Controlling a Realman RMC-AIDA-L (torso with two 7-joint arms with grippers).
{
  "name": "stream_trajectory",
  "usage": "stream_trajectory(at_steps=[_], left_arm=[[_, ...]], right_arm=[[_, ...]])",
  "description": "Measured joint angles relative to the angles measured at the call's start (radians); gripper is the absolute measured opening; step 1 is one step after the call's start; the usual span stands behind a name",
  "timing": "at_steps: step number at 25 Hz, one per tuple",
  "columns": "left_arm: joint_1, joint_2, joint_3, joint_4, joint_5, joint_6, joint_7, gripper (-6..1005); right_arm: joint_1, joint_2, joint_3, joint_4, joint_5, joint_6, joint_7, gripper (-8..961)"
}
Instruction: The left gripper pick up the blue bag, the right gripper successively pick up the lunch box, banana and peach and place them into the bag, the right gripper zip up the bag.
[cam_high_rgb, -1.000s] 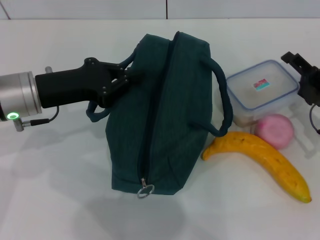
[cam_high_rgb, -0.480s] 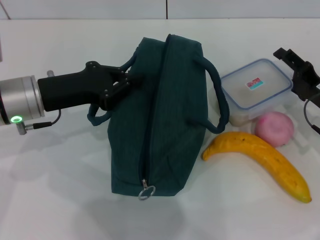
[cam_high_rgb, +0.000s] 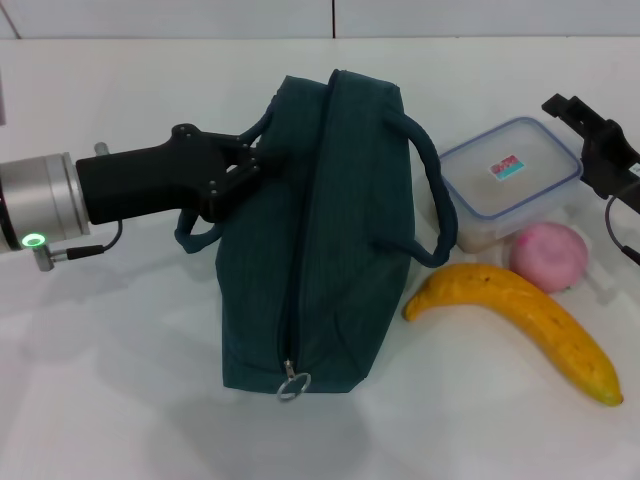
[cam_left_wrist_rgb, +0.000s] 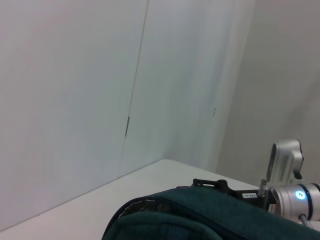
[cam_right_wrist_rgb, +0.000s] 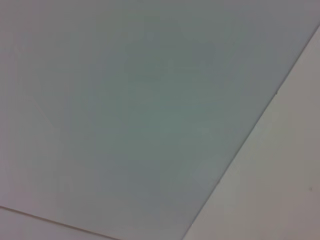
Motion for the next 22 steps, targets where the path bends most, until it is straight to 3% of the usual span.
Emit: stream_trajectory(at_steps=[22], left_arm=[[0.0, 0.002, 0.0, 0.02, 0.0, -0.003, 0.004, 40]], right_arm=[[0.016, 0.001, -0.048, -0.049, -0.03, 0.039, 0.04, 813]])
